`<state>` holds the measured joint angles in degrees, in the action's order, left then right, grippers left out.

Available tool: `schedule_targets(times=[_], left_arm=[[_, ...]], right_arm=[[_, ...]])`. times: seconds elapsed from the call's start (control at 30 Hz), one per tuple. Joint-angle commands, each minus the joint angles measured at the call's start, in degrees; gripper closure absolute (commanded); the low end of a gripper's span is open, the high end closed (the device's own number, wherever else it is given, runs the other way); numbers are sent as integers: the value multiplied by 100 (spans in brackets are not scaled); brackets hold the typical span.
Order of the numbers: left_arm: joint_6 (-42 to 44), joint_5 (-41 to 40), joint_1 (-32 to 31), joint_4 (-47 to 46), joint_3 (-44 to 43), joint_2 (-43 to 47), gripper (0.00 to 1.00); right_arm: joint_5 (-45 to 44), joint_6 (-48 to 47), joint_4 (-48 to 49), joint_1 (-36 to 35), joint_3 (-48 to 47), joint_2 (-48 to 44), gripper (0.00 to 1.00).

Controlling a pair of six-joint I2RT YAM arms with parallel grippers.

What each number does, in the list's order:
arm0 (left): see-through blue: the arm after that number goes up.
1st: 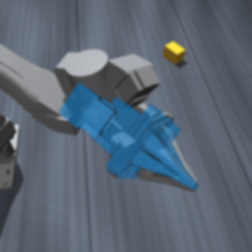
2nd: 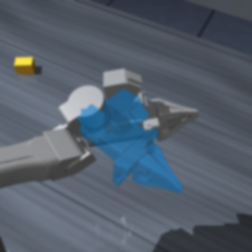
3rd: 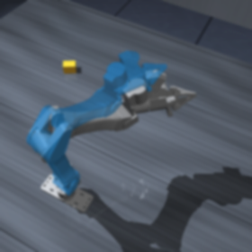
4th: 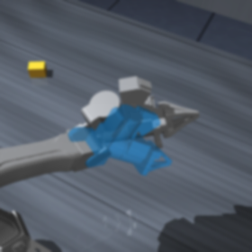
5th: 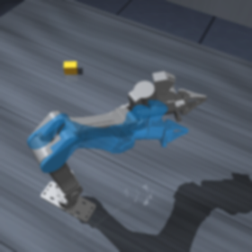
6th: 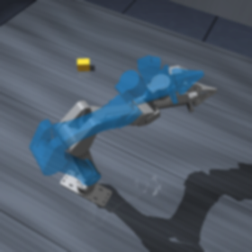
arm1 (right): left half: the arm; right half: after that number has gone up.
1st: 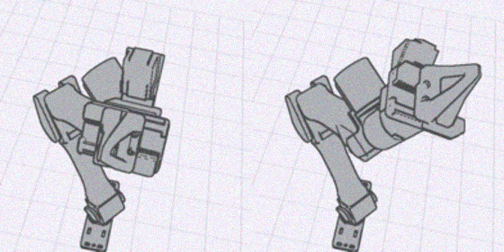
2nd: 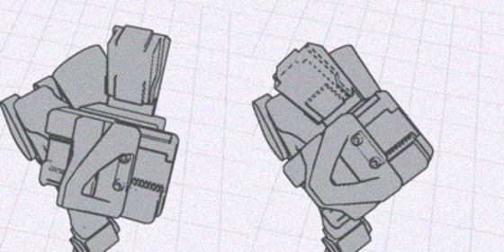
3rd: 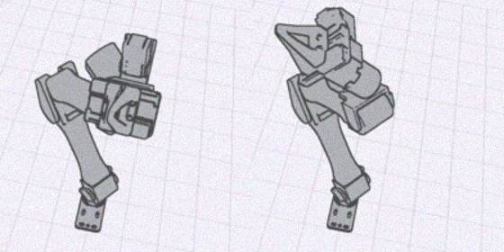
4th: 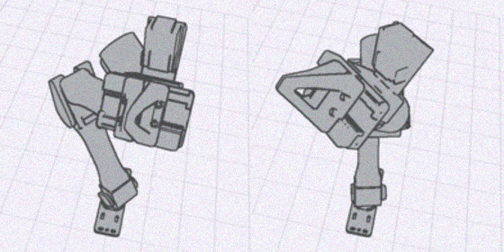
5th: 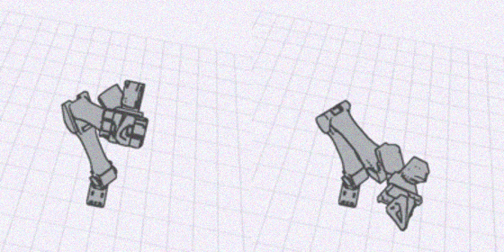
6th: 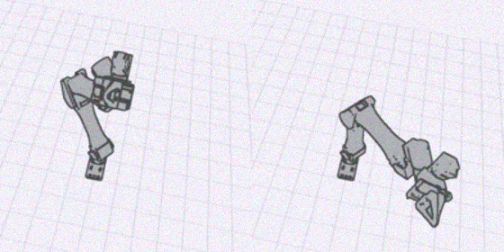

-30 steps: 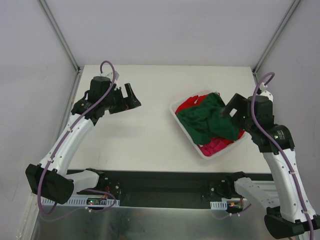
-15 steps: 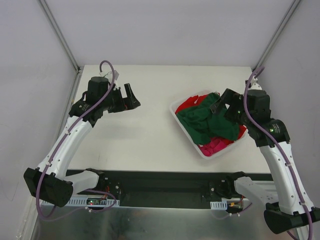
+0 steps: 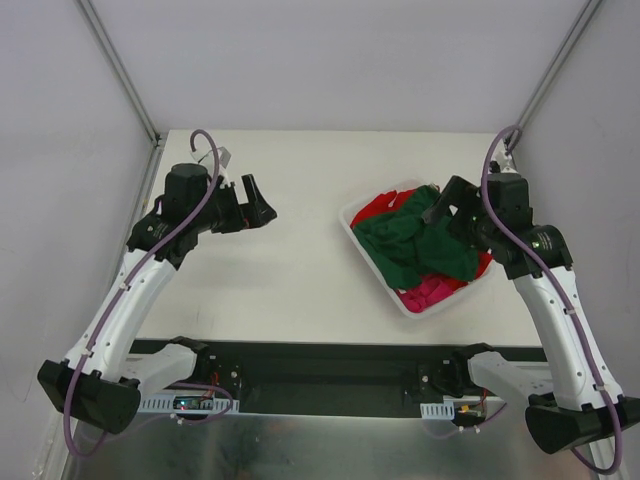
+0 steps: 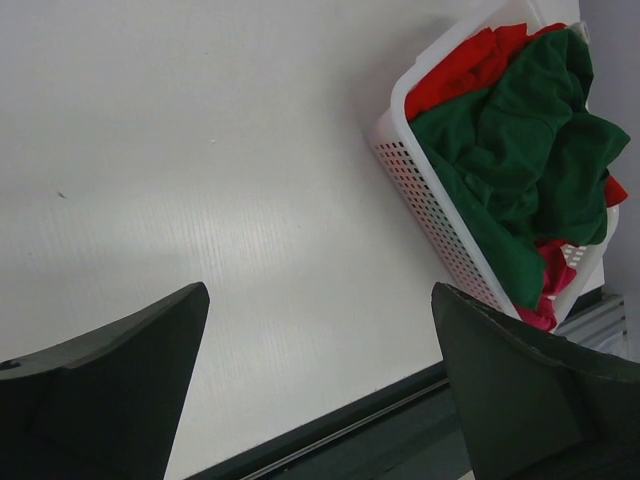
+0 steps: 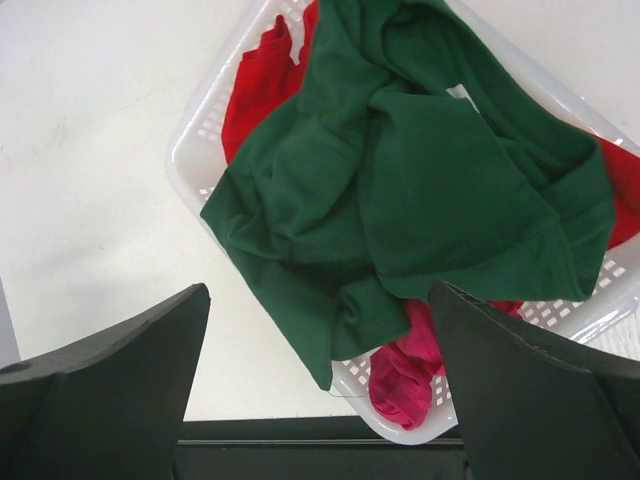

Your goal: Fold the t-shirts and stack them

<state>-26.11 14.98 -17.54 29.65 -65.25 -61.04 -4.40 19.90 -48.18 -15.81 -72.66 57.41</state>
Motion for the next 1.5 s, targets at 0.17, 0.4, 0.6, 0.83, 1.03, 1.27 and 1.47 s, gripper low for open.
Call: schedule_targets(times=[0.17, 0.4, 0.6, 0.83, 1.03, 1.27, 1.47], left_arm=[[-1027, -592, -381, -354, 136, -100, 11], [-1730, -1261, -944, -1004, -49, -707, 13], [-2003, -1602, -1506, -1382, -593, -1586, 15], [-2215, -1639, -1814, -1743, -936, -2465, 18], [-2267, -1630, -1990, -1884, -1033, -2904, 20], [-2407, -1893, -2218, -2024, -911, -3177, 21], [-2636, -2078, -2262, -2235, -901, -3511, 27]], right_arm=[[-237, 471, 265, 26, 129, -116, 4], [-323, 717, 345, 8, 24, -80, 4], [-395, 568, 240, 8, -46, -55, 4], [-280, 541, 169, 8, -108, 43, 4], [-17, 383, 230, 8, -134, 112, 4], [-139, 172, 55, 17, -204, 95, 4], [-96, 154, -173, -1, -274, 113, 4]])
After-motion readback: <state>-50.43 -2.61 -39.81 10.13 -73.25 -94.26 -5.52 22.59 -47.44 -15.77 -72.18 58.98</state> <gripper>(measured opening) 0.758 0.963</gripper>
